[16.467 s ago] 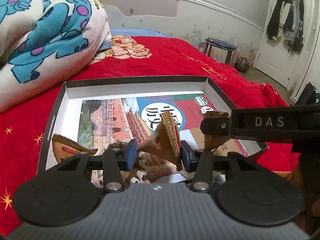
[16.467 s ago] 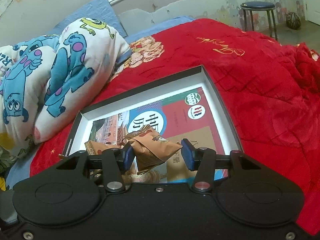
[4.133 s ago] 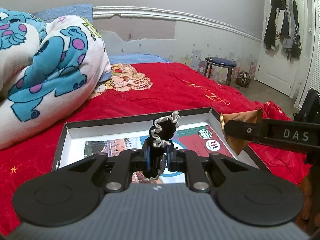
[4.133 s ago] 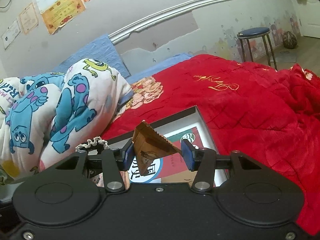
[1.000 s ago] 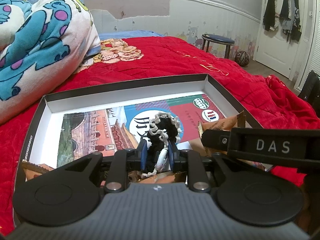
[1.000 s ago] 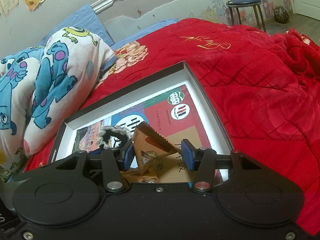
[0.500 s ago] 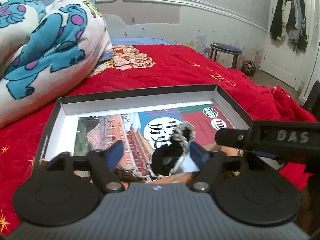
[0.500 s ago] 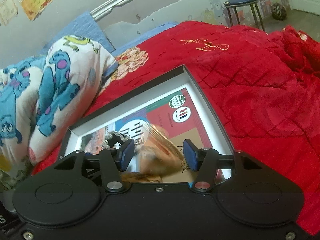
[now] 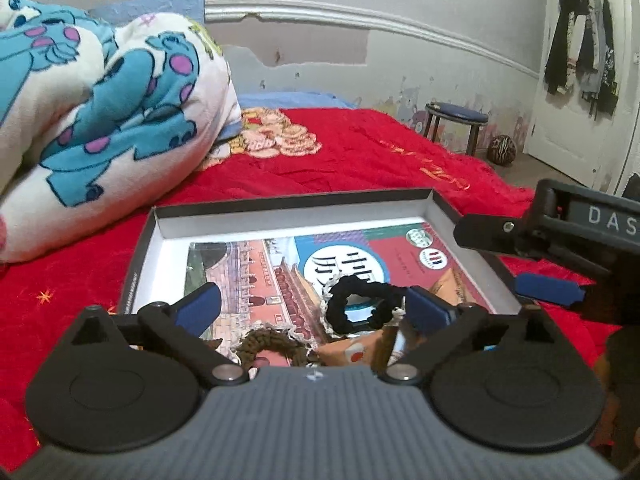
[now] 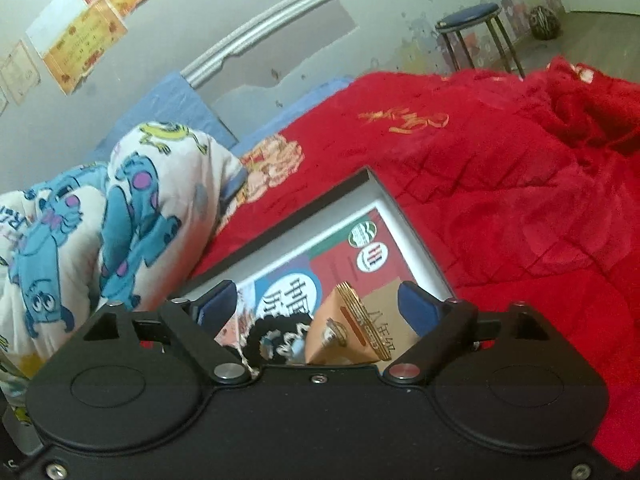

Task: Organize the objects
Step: 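Lower and open left tool to drop the scrunchie while right tool releases the pyramid, then move both open tools out of the box toward the scrunchie pile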

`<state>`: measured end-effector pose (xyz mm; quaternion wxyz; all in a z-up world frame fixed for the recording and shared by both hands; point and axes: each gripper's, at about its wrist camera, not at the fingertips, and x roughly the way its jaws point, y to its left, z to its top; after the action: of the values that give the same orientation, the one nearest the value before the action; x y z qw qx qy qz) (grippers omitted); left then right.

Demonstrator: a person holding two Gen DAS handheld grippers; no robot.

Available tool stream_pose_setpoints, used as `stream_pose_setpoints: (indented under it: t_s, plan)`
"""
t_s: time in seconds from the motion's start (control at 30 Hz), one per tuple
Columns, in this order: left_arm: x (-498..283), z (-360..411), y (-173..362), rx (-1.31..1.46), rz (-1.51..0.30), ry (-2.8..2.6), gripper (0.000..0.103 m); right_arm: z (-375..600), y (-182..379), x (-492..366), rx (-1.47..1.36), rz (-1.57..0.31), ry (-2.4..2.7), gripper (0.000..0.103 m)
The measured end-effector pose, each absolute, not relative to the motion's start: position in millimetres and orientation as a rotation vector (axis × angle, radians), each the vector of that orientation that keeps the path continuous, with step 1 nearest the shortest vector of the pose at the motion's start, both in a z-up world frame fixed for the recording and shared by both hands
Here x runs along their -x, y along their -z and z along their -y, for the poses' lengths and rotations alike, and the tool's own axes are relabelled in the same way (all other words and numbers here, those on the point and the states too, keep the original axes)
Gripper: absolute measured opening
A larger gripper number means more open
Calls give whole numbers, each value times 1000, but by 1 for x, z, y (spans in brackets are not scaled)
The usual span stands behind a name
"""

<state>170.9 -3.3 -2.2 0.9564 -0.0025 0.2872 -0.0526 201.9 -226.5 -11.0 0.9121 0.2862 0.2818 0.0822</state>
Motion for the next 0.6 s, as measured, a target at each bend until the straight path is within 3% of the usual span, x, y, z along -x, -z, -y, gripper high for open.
stream_pose_setpoints:
  t_s: [0.6]
  plan:
    - [-92,-24,-20,32,-519,123,103,210,-8,-126,-530,-543,-191,95]
